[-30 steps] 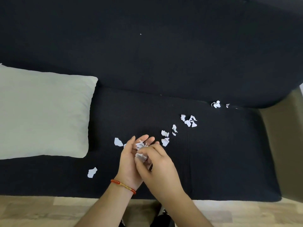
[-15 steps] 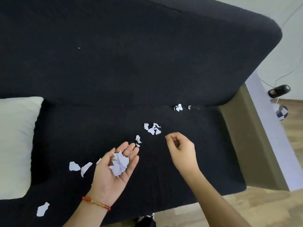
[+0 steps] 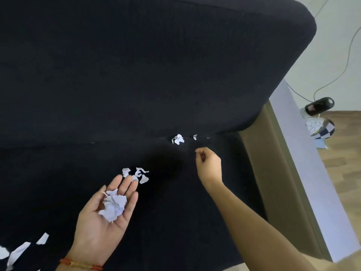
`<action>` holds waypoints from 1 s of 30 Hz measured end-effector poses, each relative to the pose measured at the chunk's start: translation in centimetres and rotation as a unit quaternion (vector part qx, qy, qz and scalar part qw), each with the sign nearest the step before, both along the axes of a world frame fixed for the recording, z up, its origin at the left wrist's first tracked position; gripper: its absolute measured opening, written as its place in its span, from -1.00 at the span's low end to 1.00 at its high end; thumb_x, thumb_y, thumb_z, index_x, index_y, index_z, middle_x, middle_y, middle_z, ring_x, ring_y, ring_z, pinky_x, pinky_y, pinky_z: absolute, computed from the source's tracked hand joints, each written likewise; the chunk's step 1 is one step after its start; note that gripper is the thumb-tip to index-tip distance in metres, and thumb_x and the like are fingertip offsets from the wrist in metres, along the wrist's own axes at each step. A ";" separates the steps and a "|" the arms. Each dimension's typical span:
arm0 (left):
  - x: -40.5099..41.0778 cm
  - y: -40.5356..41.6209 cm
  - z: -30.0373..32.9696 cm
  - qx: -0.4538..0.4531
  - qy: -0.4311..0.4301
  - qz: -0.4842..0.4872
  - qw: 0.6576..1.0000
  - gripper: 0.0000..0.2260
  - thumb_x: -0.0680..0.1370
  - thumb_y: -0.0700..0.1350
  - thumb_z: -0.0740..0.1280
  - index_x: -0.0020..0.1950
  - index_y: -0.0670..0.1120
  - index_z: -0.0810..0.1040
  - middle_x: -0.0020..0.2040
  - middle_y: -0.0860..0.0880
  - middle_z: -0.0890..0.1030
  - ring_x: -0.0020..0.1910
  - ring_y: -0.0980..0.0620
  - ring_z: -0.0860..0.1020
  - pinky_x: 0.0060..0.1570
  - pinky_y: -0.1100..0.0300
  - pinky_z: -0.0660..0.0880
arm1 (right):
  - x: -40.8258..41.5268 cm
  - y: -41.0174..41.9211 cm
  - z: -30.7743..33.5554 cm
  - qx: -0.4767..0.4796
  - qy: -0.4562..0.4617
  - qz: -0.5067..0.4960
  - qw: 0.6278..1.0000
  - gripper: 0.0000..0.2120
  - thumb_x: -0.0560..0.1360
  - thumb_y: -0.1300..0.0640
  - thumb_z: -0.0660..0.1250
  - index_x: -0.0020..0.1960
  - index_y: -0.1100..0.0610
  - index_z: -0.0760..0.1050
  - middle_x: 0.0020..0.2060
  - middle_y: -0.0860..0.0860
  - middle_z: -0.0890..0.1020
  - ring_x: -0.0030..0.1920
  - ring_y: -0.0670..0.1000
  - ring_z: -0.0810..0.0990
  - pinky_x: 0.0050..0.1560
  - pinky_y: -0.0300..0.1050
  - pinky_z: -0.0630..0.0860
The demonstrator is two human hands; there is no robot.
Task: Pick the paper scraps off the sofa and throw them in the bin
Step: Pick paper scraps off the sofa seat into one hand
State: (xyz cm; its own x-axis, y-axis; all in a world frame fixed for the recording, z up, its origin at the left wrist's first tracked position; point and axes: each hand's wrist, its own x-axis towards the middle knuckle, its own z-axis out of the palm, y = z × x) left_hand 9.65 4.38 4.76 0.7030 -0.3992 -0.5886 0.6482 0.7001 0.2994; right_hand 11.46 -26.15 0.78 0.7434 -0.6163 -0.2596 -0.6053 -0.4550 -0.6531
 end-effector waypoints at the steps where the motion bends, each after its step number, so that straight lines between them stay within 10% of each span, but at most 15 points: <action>1: -0.1 -0.4 -1.0 -0.024 -0.066 0.000 0.998 -0.41 0.70 0.11 -0.48 0.66 -0.11 -0.13 0.67 -0.08 -0.18 0.67 -0.01 -0.20 0.64 0.05 -0.23 | 0.6 -1.0 -0.7 0.001 0.005 0.002 1.000 -0.79 0.66 0.19 0.28 0.21 0.07 0.64 0.01 -0.05 0.68 -0.01 -0.05 0.66 0.10 -0.10 0.64; 3: 0.0 -0.9 -3.2 -0.105 -0.122 -0.024 0.987 -0.44 0.64 0.12 -0.58 0.59 -0.07 -0.34 0.61 -0.03 -0.34 0.61 0.03 -0.39 0.54 0.12 -0.47 | 1.9 -2.4 -2.0 0.009 0.011 -0.007 1.000 -0.77 0.66 0.20 0.28 0.26 0.10 0.63 0.05 -0.03 0.69 0.03 -0.04 0.67 0.15 -0.09 0.64; 9: 1.3 -4.4 -6.3 -0.155 -0.122 -0.071 0.978 -0.48 0.67 0.09 -0.47 0.61 -0.05 -0.29 0.62 -0.01 -0.28 0.64 0.02 -0.30 0.57 0.10 -0.40 | 5.6 -4.6 -6.3 0.027 0.026 -0.086 0.996 -0.74 0.64 0.20 0.34 0.31 0.18 0.61 0.17 0.05 0.66 0.12 0.01 0.63 0.20 -0.18 0.52; 18: 3.3 -4.9 -7.2 -0.170 -0.175 -0.094 0.965 -0.49 0.69 0.10 -0.40 0.58 -0.12 -0.31 0.59 -0.07 -0.31 0.58 -0.02 -0.37 0.57 0.07 -0.41 | 9.8 -4.9 -9.2 -0.017 0.065 -0.079 0.995 -0.89 0.60 0.19 0.33 -0.09 0.19 0.54 0.03 0.14 0.59 -0.04 0.04 0.52 -0.07 -0.15 0.40; 26: 3.7 -3.5 -7.8 -0.177 -0.167 -0.086 0.966 -0.40 0.66 0.23 -0.43 0.57 -0.13 -0.30 0.61 -0.08 -0.27 0.61 -0.03 -0.33 0.57 0.06 -0.42 | 10.7 -5.1 -9.9 -0.046 0.101 -0.087 0.990 -0.81 0.61 0.11 0.35 0.13 0.09 0.71 0.16 0.10 0.57 -0.03 0.10 0.53 -0.05 -0.09 0.44; 30: 3.2 -3.0 -8.0 -0.184 -0.155 -0.084 0.967 -0.39 0.66 0.24 -0.45 0.58 -0.13 -0.30 0.63 -0.08 -0.26 0.63 -0.03 -0.31 0.58 0.07 -0.40 | 10.5 -4.0 -9.6 -0.035 0.056 -0.090 0.994 -0.80 0.61 0.13 0.33 -0.17 0.06 0.64 -0.06 0.11 0.68 -0.11 0.10 0.60 -0.17 -0.12 0.46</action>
State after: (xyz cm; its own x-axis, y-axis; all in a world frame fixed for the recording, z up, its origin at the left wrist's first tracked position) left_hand 12.87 1.34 -3.24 0.7296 -0.6657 -0.1565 0.6815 0.6886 0.2477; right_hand 21.93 -30.12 -8.85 0.5890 -0.7557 -0.2863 -0.7476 -0.3750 -0.5481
